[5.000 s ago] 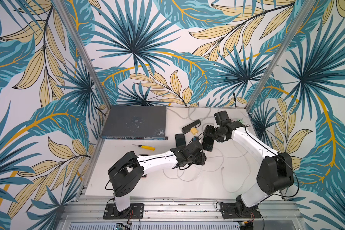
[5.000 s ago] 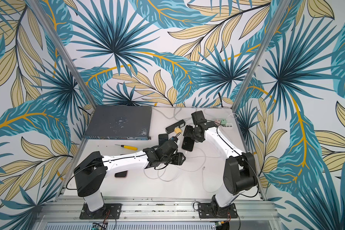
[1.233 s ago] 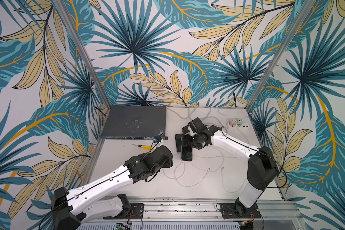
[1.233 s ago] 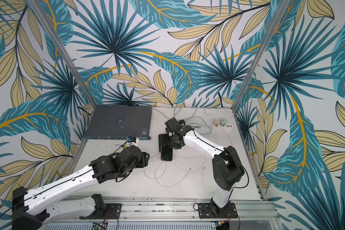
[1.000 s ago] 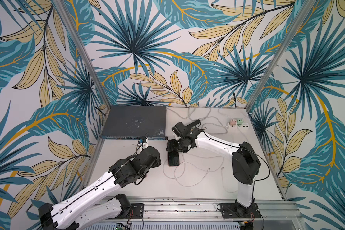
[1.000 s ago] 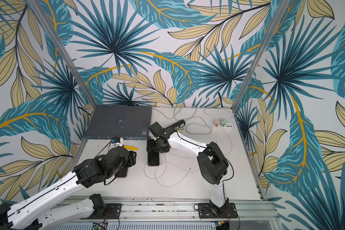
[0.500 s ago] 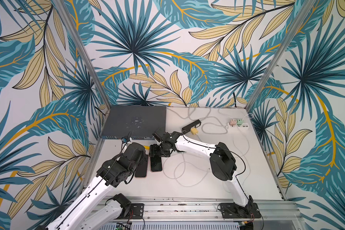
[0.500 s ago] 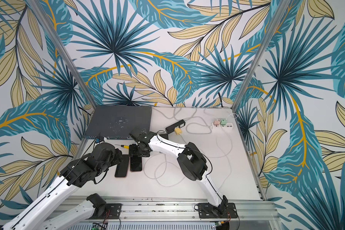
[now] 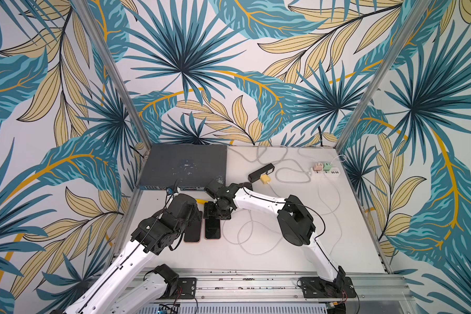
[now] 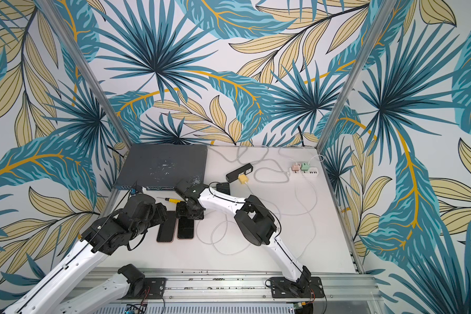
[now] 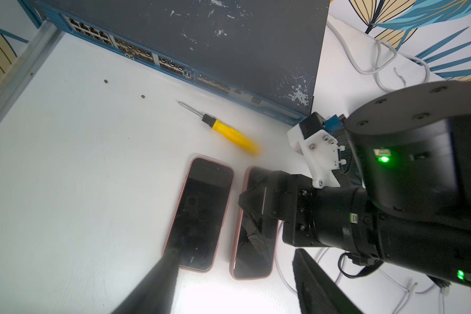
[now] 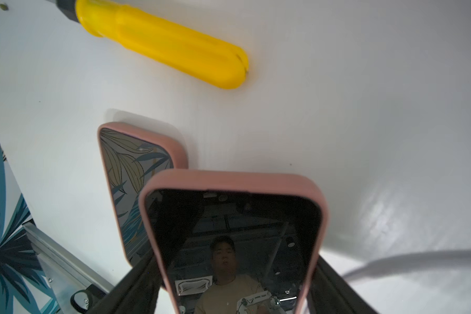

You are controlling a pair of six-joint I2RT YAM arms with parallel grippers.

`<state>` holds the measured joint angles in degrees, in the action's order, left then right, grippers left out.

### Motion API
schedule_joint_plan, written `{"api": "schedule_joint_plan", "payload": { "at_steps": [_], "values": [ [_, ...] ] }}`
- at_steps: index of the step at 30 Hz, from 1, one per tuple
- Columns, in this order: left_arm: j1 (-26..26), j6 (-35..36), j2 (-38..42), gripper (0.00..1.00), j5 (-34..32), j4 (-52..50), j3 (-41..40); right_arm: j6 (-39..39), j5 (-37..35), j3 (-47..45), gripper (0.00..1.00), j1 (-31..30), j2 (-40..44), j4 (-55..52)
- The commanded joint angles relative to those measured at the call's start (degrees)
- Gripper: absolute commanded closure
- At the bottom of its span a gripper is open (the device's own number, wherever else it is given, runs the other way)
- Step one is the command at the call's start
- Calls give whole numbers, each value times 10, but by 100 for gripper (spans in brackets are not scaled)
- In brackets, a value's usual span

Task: Unplug the charging cable from the phone
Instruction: Place the phone at the center of the board.

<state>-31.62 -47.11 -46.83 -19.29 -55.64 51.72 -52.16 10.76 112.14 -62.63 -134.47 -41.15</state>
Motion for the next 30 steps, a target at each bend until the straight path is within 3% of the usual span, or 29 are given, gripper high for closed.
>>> {"api": "schedule_joint_plan", "payload": {
  "at_steps": [1,11,18,30],
  "values": [
    [4,6,8,30,4,8,-1,-10,-3,30,35,-3,-17,-29],
    [5,9,9,30,4,13,-2,-7,-10,41,30,-3,-33,-51],
    [5,10,0,30,8,23,-2,-8,0,35,16,-3,-27,-48],
    [6,10,0,31,11,23,-8,-11,10,0,15,-3,10,-24]
  ]
}}
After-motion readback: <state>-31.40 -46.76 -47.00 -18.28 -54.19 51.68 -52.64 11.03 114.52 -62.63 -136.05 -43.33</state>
